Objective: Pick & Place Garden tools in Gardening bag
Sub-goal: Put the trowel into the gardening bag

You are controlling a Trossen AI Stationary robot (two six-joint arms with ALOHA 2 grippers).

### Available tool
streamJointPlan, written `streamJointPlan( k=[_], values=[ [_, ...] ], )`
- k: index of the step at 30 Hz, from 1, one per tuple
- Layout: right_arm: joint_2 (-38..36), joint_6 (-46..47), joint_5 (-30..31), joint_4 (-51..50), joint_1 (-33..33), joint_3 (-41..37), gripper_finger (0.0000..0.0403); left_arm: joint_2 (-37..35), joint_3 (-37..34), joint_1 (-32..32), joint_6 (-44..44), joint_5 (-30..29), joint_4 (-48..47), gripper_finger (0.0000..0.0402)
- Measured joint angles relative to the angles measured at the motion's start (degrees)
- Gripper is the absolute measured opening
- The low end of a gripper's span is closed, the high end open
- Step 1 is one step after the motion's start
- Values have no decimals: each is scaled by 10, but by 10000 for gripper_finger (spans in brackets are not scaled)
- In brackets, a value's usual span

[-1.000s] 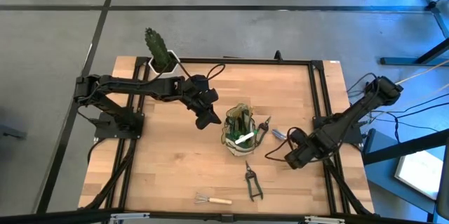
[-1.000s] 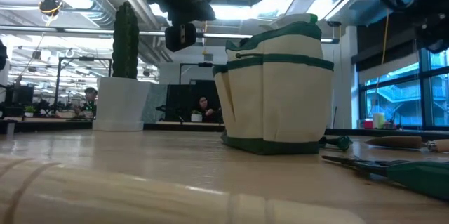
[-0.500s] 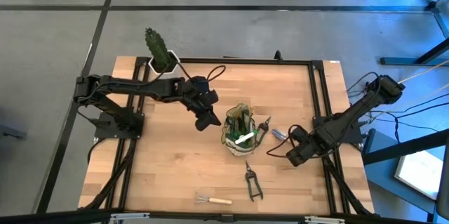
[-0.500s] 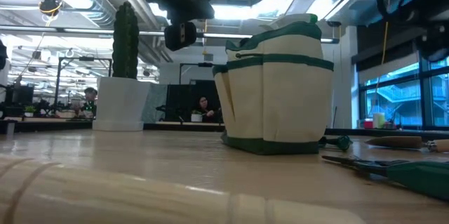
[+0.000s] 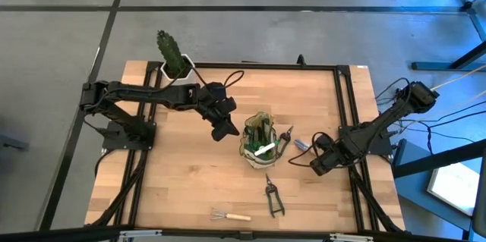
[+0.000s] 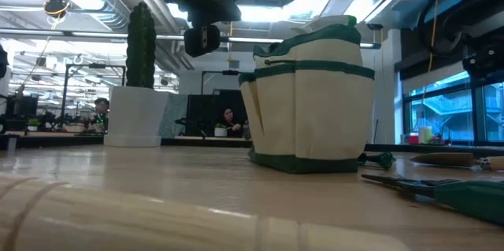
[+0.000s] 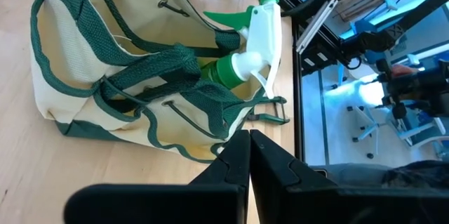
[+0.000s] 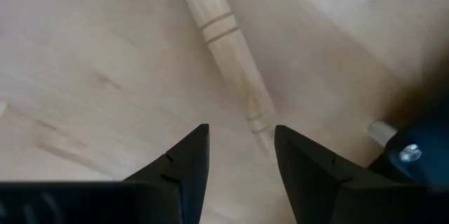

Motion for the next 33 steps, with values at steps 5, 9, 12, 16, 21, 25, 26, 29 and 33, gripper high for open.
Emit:
streamJointPlan(
  k=[5,9,12,16,21,25,26,29,33],
  values=[
    [0,-6,-11,19,-11,-20,165,0,0,0,0,0,0,2],
    [0,-2,-14,36,-13,-37,165,0,0,0,-4,0,0,2],
    [0,-2,-11,40,-14,-38,165,0,0,0,-5,0,0,3],
    [0,-4,-11,47,-14,-38,165,0,0,0,-5,0,0,1],
    [4,1,-12,59,-14,-38,145,0,0,0,-5,0,0,3],
    [14,15,-15,69,-14,-38,104,0,0,0,-5,0,1,1],
    [15,21,-15,72,-14,-38,93,0,0,0,-5,0,1,1],
    [22,37,-19,87,-14,-38,70,0,0,0,-5,0,3,2],
    [22,73,-41,130,-15,-38,60,0,0,0,-1,0,3,2]
  ],
)
